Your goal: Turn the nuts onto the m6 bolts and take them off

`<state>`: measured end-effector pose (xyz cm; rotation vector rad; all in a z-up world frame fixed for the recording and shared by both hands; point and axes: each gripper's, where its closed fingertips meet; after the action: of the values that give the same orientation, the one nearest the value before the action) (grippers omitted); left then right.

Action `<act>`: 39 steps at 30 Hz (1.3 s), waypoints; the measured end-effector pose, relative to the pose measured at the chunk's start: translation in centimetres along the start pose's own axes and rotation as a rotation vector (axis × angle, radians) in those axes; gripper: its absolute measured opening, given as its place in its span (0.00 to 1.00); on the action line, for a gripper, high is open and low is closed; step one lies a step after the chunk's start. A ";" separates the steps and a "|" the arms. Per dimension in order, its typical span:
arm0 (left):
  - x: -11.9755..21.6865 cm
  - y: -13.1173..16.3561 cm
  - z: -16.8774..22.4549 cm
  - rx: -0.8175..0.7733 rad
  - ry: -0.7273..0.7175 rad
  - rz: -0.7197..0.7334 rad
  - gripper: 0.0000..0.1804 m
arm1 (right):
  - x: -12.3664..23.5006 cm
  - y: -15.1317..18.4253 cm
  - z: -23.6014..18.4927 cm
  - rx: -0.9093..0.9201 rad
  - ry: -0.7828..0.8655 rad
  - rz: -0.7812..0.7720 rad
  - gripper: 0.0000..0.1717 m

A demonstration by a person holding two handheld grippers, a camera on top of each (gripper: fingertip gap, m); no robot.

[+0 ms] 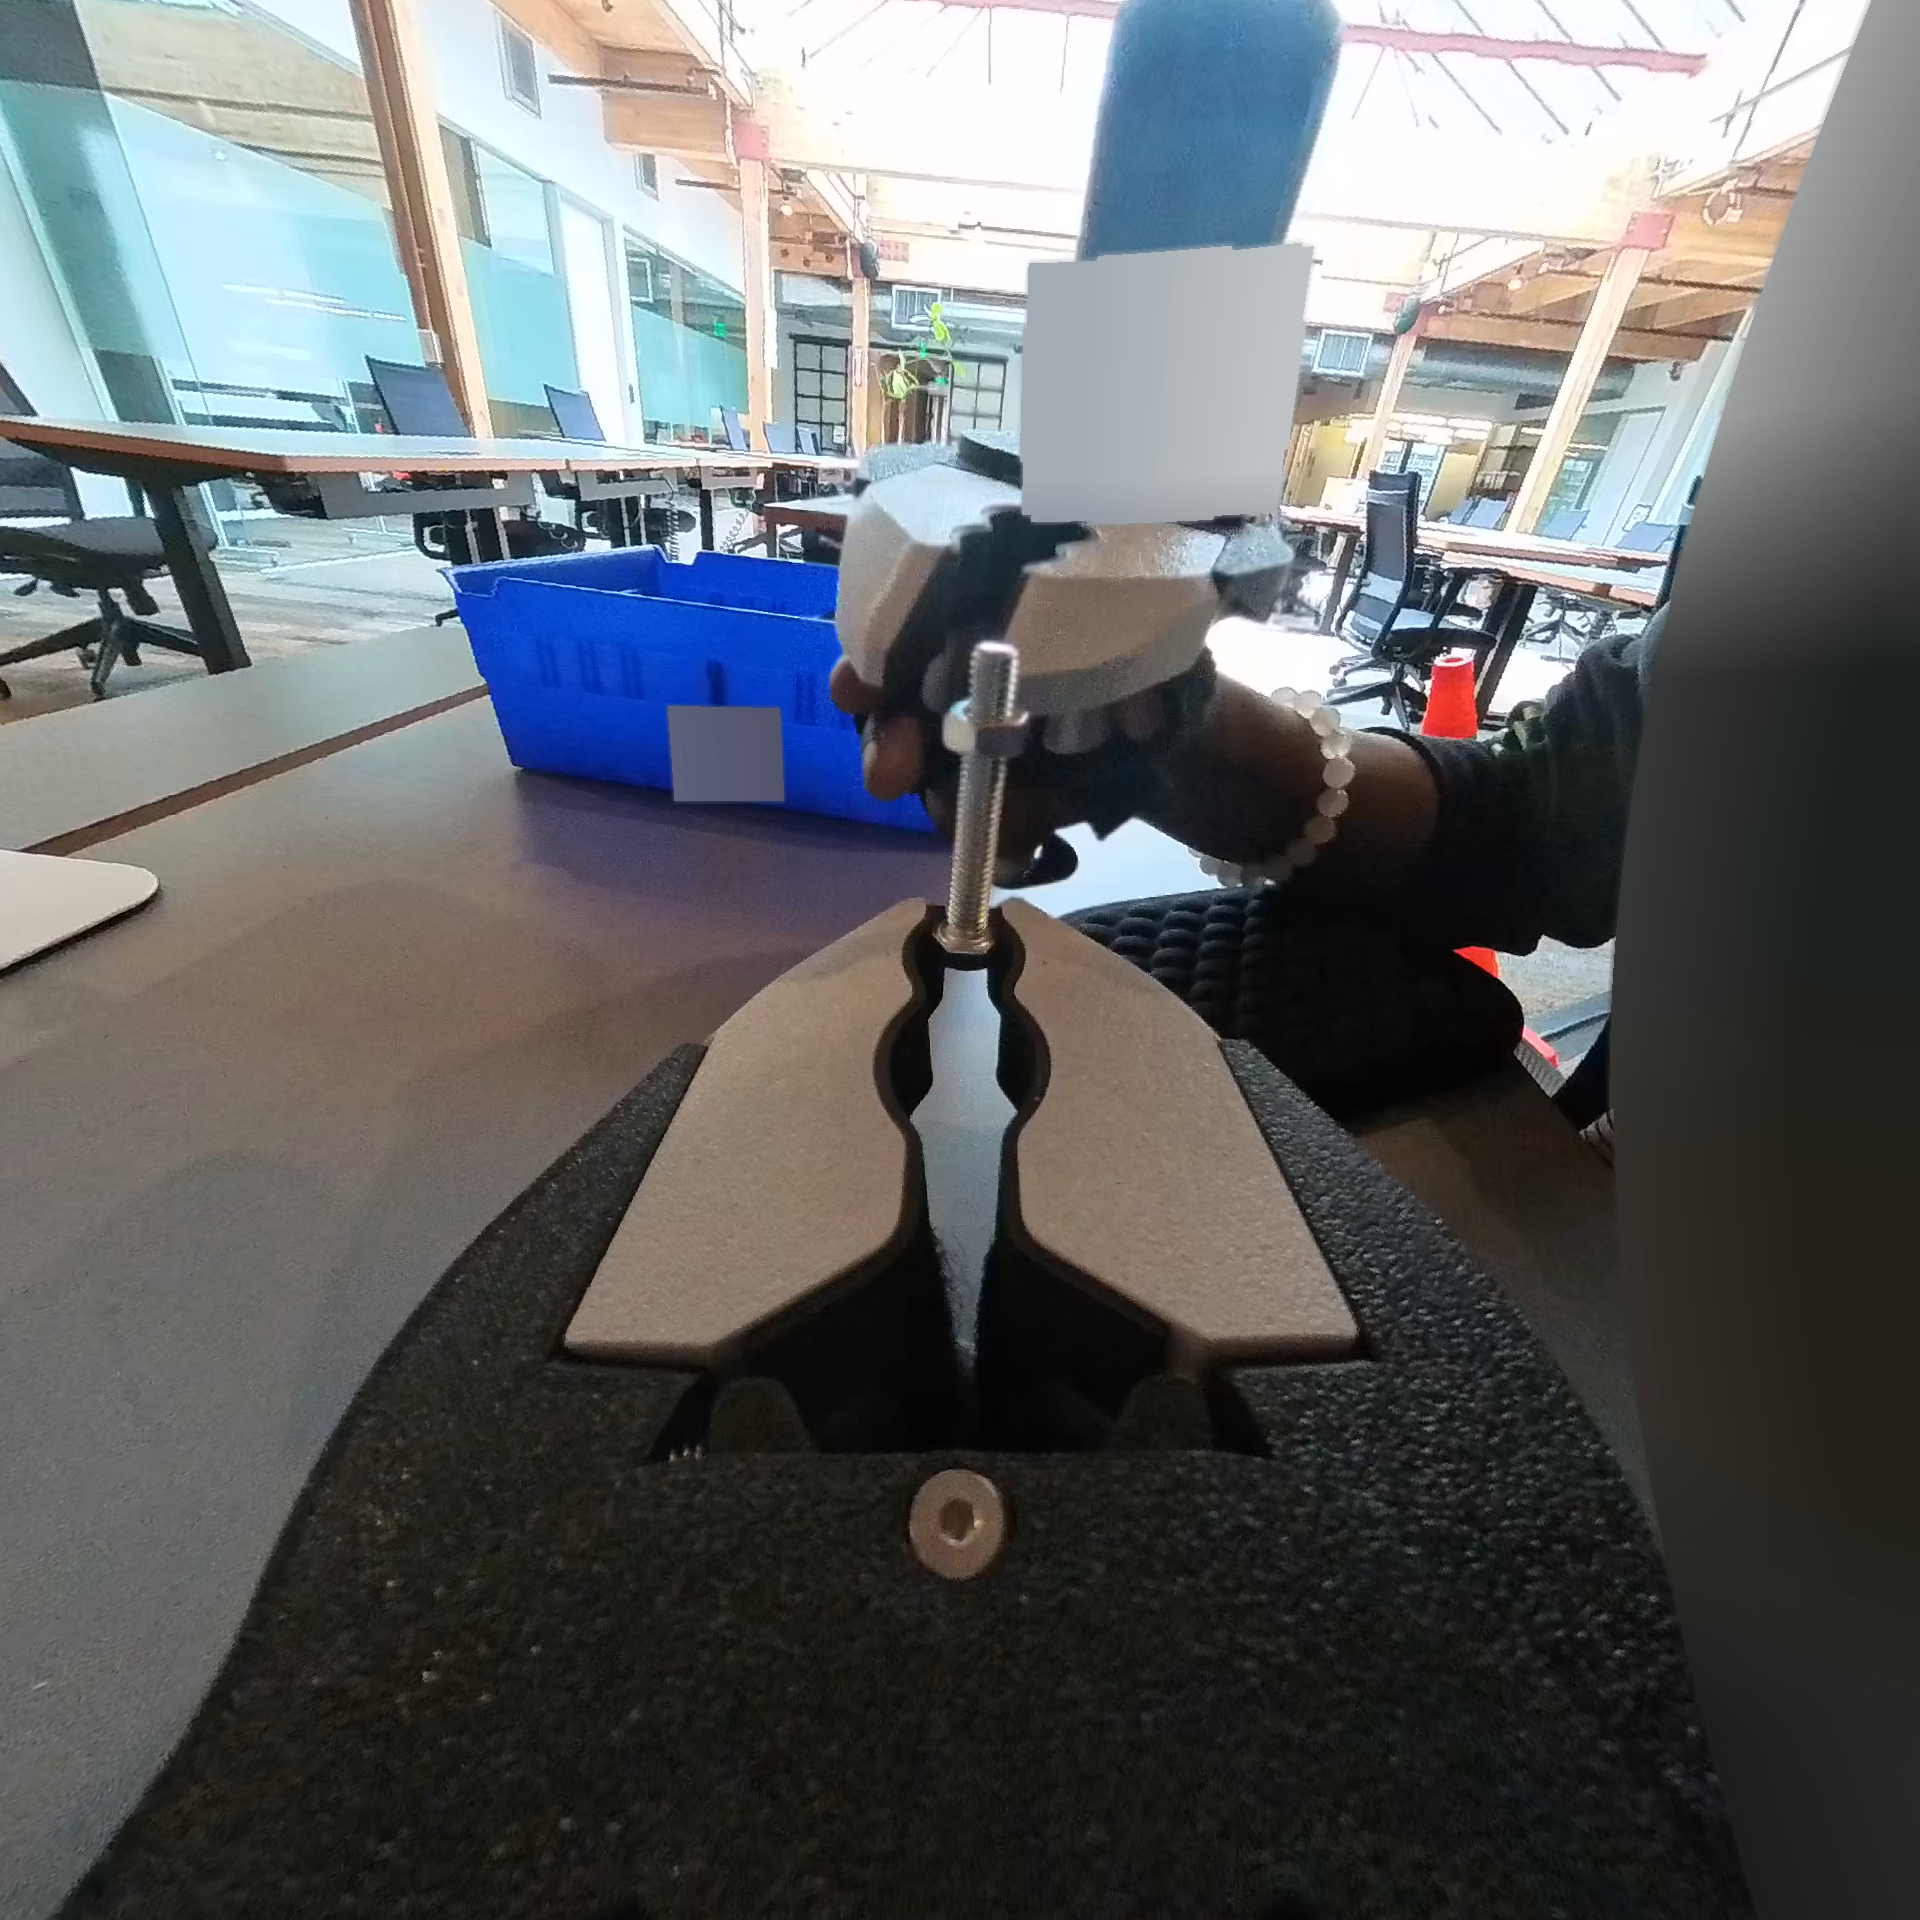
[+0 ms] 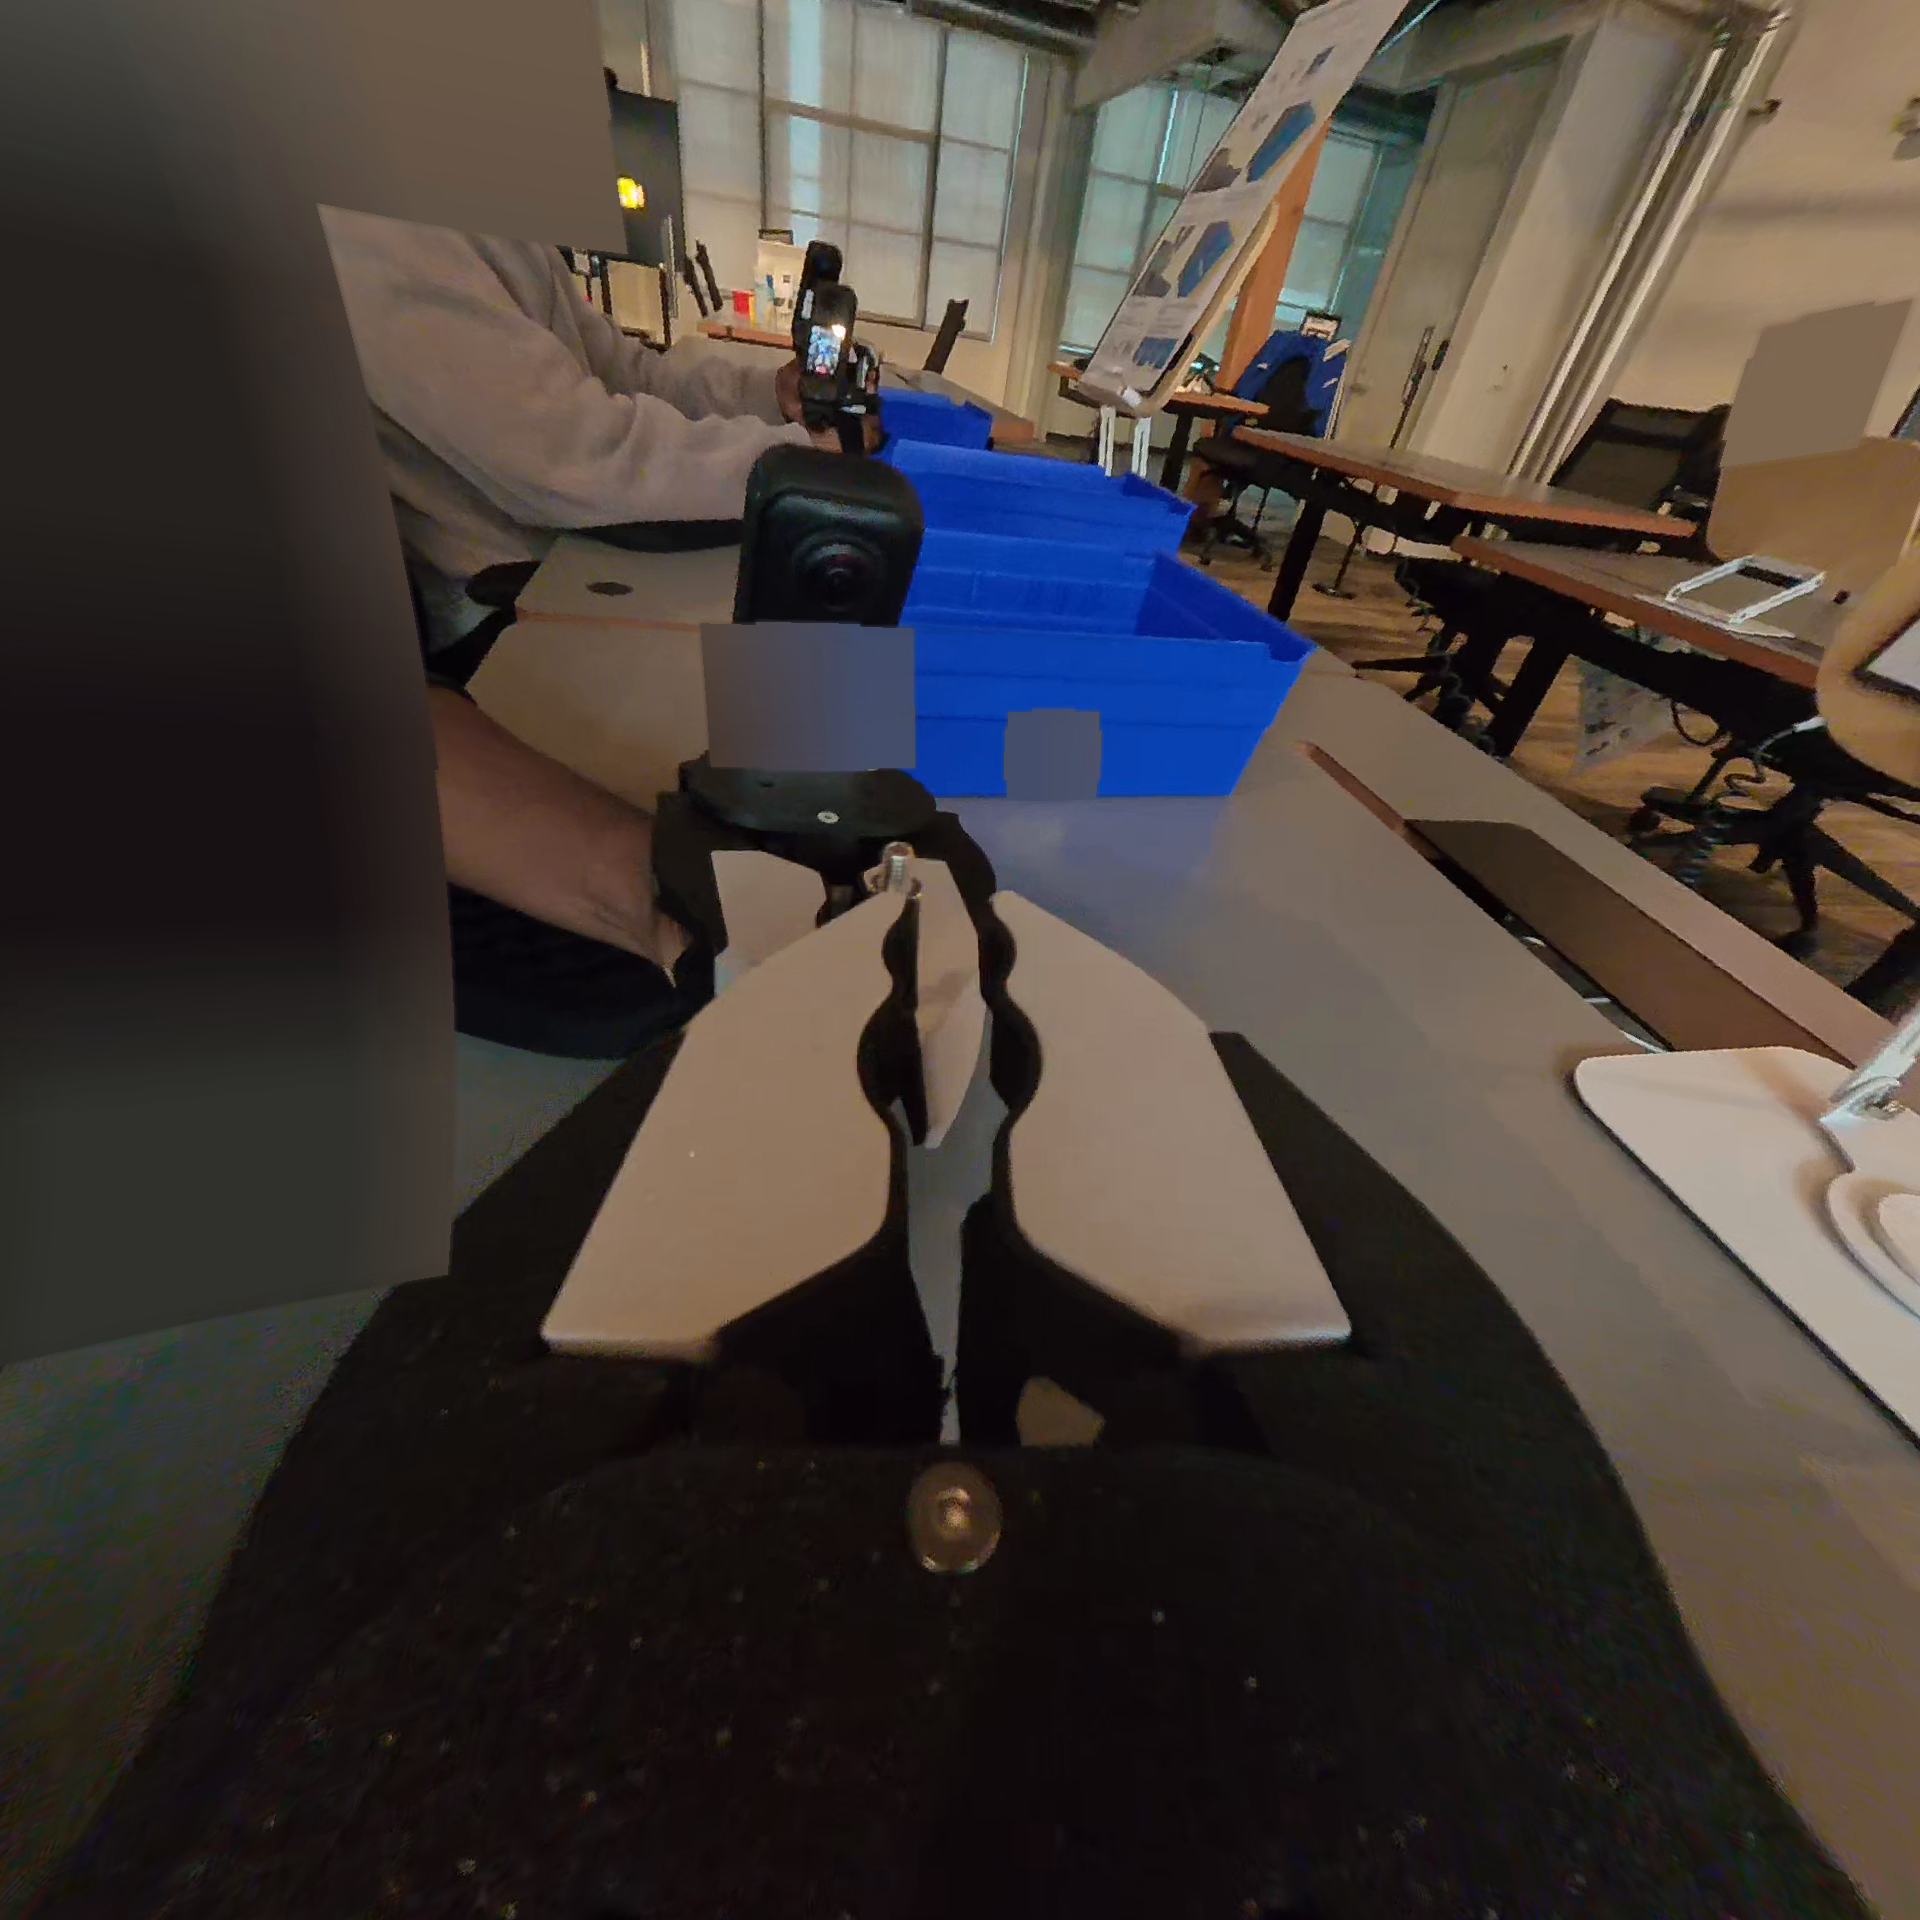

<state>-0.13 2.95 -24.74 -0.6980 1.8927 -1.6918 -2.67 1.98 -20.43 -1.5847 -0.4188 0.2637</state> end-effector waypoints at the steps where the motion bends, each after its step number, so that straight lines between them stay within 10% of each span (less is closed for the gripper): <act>1: 0.0 0.0 0.0 -0.002 0.001 -0.002 0.04 | 0.1 -0.1 0.1 -0.007 -0.003 0.007 0.06; 6: 0.0 0.1 0.1 -0.006 0.004 -0.005 0.04 | -0.4 0.5 -0.5 0.002 -0.022 -0.024 0.18; 10: 0.0 0.0 0.1 -0.002 0.003 -0.002 0.04 | -0.1 0.1 0.1 0.001 0.005 -0.006 0.05; 16: -0.1 0.1 0.1 -0.009 0.005 -0.007 0.04 | -0.5 0.4 -0.7 0.010 -0.028 -0.027 0.16; 22: -0.1 0.1 0.1 -0.006 0.004 -0.005 0.04 | 0.3 -0.2 0.3 -0.017 0.000 0.015 0.05; 29: -0.1 0.0 0.1 -0.008 0.004 -0.005 0.04 | -0.5 0.3 -0.4 -0.008 -0.013 -0.020 0.22; 35: -0.1 0.0 0.2 -0.012 0.003 -0.007 0.04 | 0.7 -0.7 1.2 -0.027 0.044 0.030 0.09; 39: -0.1 0.0 0.1 -0.008 0.002 -0.005 0.04 | -0.1 -0.1 0.1 -0.017 0.005 -0.003 0.23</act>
<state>0.00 2.88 -24.79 -0.7049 1.9014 -1.6903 -2.84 2.05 -20.35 -1.6012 -0.4204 0.2538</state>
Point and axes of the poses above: each gripper's, where its closed fingertips meet, x back along the fingers, y out of its underside, z = x × y across the jaws, and after that the axes turned 11 degrees about -x, right-handed
